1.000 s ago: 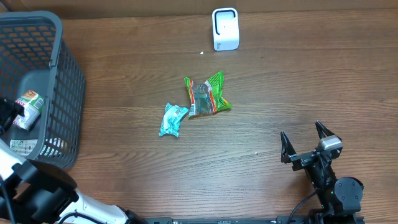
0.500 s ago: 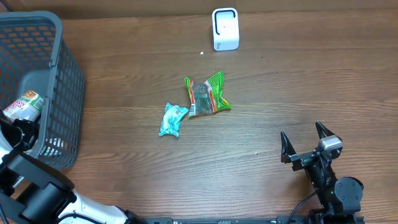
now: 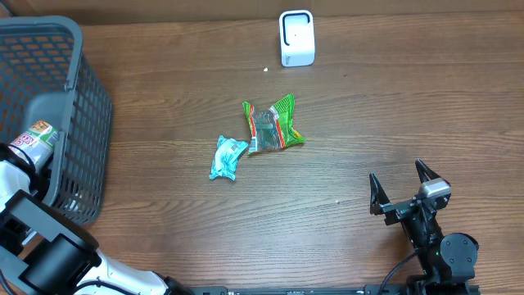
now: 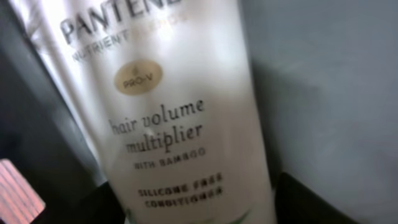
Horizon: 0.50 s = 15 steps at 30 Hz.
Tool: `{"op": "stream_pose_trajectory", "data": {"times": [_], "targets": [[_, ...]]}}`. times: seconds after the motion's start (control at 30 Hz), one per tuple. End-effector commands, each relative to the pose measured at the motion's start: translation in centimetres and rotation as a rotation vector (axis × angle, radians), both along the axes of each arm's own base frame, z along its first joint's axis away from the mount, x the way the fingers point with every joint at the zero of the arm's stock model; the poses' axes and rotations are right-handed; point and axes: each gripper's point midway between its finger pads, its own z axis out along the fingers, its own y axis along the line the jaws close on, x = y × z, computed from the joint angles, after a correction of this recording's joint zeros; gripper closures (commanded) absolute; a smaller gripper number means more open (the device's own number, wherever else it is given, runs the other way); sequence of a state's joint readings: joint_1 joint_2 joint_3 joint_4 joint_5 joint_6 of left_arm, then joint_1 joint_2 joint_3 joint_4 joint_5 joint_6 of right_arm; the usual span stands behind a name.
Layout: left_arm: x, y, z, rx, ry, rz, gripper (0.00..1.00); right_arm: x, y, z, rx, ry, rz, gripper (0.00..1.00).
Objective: Scan the item barcode
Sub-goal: 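Reach into the basket and grasp the white Pantene tube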
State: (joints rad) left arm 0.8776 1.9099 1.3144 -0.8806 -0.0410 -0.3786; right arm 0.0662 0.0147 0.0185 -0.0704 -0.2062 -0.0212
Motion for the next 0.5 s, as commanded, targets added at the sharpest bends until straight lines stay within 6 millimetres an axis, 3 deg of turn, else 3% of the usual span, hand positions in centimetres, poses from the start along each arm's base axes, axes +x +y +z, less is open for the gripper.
{"op": "stream_pose_trajectory", "data": {"times": [0.0, 0.1, 0.27, 0.47], "targets": [[-0.4, 0.1, -0.3, 0.006, 0.008, 0.009, 0.64, -0.1, 0.2, -0.1, 0.006, -0.005, 0.011, 0.00], [-0.2, 0.2, -0.2, 0.008, 0.002, 0.009, 0.80, -0.1, 0.2, -0.1, 0.006, -0.005, 0.011, 0.00], [0.8, 0.1, 0.9, -0.019, -0.040, 0.004, 0.85, -0.1, 0.2, -0.1, 0.007, -0.005, 0.011, 0.00], [2.6, 0.6, 5.7, -0.044, -0.102, -0.005, 0.96, -0.1, 0.2, -0.1, 0.007, -0.005, 0.011, 0.00]]}}
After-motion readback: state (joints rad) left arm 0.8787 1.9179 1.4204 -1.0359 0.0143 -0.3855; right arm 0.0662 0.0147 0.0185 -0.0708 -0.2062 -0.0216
